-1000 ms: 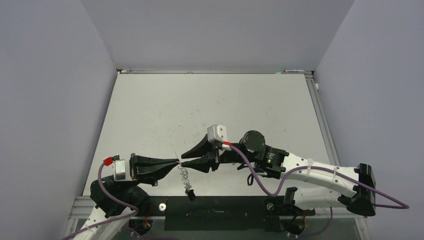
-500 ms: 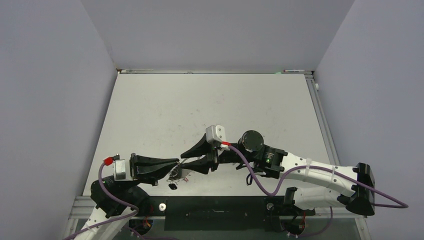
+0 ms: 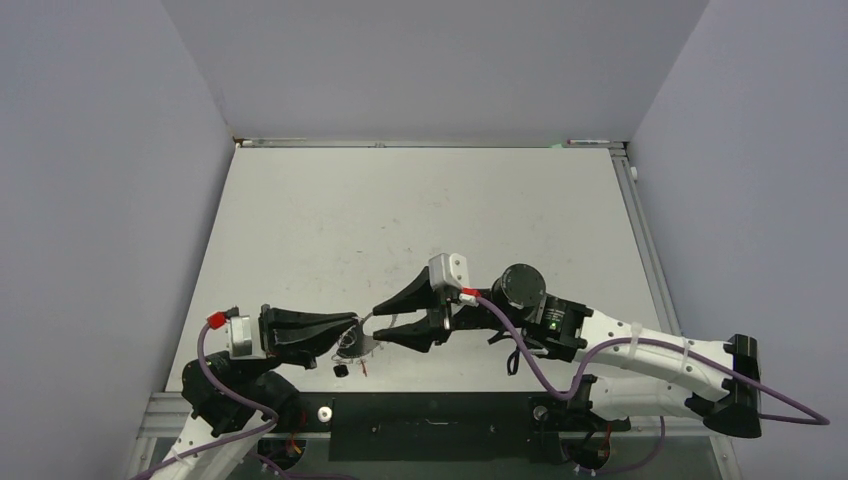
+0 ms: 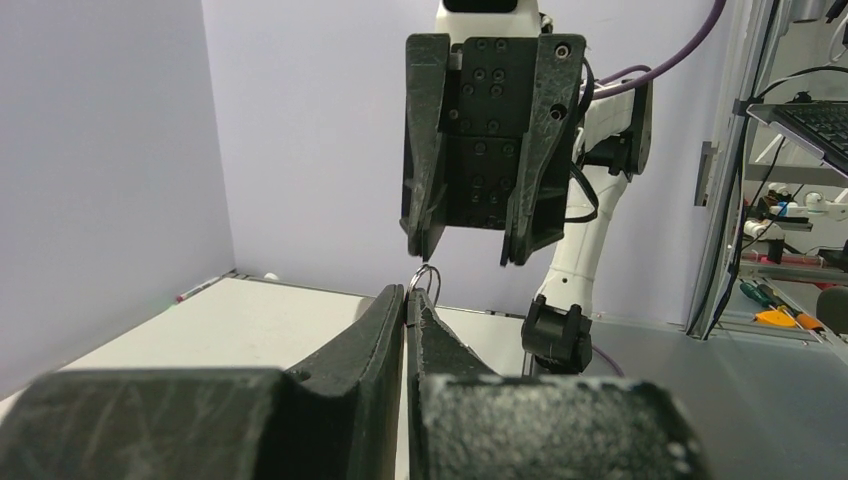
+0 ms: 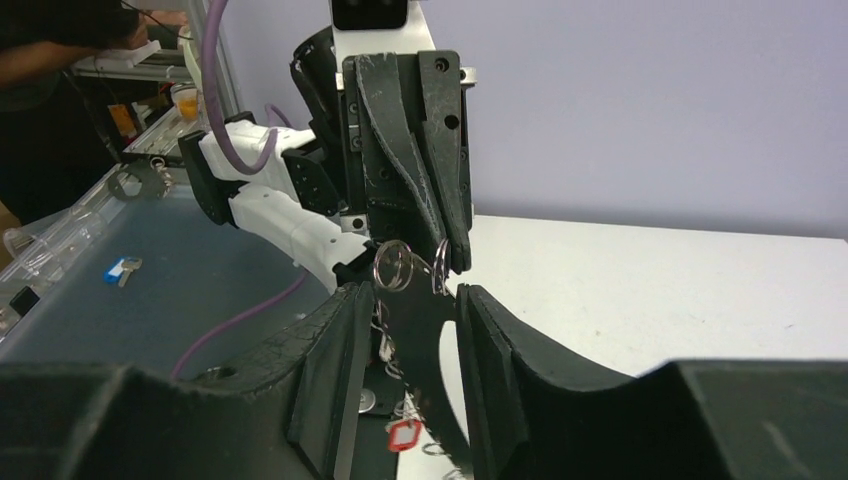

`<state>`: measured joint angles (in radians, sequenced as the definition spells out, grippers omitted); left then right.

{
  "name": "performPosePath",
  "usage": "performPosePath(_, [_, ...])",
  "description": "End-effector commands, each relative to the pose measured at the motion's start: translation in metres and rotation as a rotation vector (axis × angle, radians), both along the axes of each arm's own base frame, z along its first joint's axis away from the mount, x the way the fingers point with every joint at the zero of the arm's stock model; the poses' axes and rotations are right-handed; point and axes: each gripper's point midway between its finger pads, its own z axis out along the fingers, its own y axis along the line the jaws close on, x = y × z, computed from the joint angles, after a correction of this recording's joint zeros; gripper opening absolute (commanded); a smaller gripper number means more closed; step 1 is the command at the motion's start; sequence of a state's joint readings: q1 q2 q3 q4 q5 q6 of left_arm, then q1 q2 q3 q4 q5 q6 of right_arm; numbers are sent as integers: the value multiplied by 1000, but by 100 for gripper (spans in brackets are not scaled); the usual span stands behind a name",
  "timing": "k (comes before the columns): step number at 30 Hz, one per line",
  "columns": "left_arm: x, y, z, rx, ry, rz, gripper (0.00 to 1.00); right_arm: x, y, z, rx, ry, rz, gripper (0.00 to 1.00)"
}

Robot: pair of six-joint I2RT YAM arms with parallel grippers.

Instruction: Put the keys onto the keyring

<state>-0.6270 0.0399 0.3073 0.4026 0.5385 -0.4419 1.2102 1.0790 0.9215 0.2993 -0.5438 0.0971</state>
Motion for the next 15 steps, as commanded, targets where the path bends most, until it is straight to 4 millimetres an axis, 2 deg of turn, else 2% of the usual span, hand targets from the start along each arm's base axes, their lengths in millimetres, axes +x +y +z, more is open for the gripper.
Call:
performPosePath(1, [0,9,17,-55,-23,35,0,3,-12,23,60,-44,-28,38])
performPosePath(8, [1,7,16,-58,-12,26,0,12,-2,16,63,-26,-60,38])
performPosePath(15, [2,8,16,-61,-7,29,0,13,7,7,48,-15,-56,35])
